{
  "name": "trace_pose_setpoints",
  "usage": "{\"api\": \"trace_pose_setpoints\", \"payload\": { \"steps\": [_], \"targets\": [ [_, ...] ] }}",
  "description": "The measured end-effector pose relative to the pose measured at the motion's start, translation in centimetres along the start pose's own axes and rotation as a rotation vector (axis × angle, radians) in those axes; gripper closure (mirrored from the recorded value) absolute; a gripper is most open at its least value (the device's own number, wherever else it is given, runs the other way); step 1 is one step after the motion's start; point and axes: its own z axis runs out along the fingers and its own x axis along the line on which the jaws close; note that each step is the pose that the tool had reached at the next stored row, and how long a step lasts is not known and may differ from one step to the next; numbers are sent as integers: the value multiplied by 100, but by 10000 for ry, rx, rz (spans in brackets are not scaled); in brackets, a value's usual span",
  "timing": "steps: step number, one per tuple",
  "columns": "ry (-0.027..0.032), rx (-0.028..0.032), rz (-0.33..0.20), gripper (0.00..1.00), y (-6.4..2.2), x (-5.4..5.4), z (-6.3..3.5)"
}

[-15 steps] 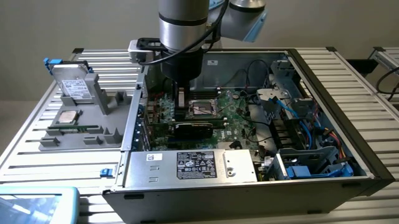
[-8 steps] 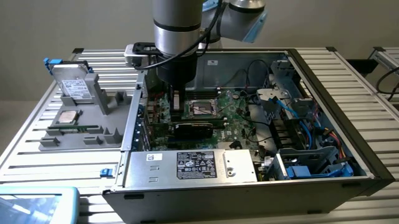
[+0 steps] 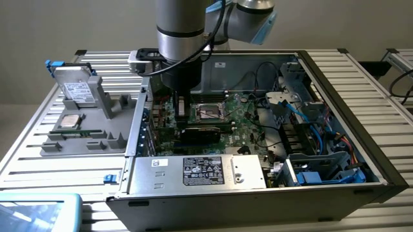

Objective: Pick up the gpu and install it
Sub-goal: 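Press down on the gpu until it lock into place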

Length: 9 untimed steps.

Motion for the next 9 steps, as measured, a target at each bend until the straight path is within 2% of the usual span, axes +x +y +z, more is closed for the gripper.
{"api": "trace_pose_setpoints", "payload": {
  "steps": [3,5,7,9],
  "targets": [
    [10,29,0,88,-2,-2,45],
    [27,26,1,88,-2,-1,71],
    [9,37,1,88,-5,-5,103],
    [3,31,4,88,-3,-7,86]
  ]
}}
